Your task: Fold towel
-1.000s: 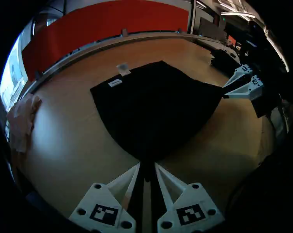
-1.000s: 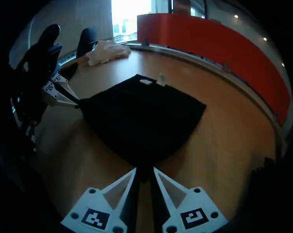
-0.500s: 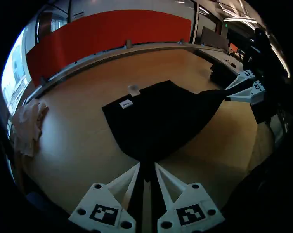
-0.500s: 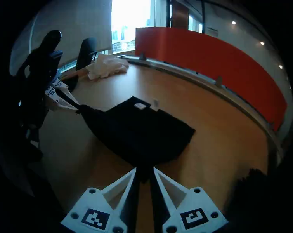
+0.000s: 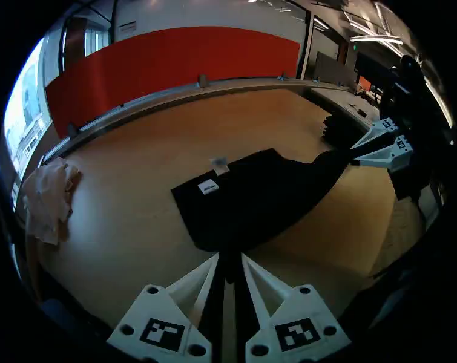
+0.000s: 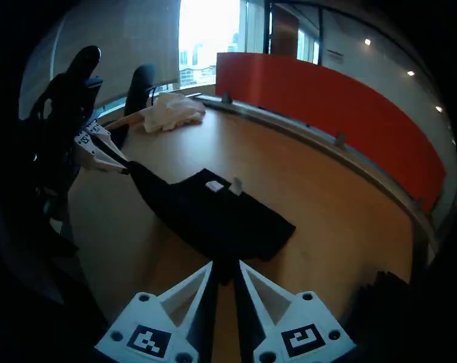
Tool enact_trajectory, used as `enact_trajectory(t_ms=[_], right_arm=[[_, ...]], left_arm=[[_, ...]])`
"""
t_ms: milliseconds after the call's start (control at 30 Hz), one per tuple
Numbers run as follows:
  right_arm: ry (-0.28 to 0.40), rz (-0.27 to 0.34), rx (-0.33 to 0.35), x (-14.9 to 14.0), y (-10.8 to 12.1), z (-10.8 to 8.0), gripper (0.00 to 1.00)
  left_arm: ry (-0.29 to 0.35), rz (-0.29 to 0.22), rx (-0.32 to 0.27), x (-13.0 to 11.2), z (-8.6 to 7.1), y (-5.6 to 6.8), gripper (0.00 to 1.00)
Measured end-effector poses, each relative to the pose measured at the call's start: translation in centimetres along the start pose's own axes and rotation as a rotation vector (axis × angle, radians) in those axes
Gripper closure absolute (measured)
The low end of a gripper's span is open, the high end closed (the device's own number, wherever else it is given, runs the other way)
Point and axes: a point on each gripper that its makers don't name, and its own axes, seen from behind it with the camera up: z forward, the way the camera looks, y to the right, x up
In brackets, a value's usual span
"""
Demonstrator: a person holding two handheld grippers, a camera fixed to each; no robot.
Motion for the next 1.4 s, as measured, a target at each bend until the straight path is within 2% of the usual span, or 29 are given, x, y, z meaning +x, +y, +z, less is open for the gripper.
enact_trajectory(t_ms=[400, 700, 1067, 1400], right_arm=[[0.008, -0.010, 0.003, 1.1, -0.2, -1.5, 0.84], [0.015, -0.015, -0.001, 1.7, -0.1, -2.3, 0.84], [0.013, -0.012, 0.000, 1.6, -0.1, -1.9, 0.84], [0.004, -0.023, -0.012, 2.1, 1.1, -1.0, 0.84]], left_arm=[[0.009, -0.011, -0.015, 0.8, -2.2, 0.6, 0.90], [0.017, -0.014, -0.024, 1.1, -3.2, 1.3, 0.90], [0.022, -0.019, -0.013, 1.5, -2.8, 1.0, 0.90], [0.035, -0.014, -0.003, 2.8, -1.6, 0.4, 0.90]])
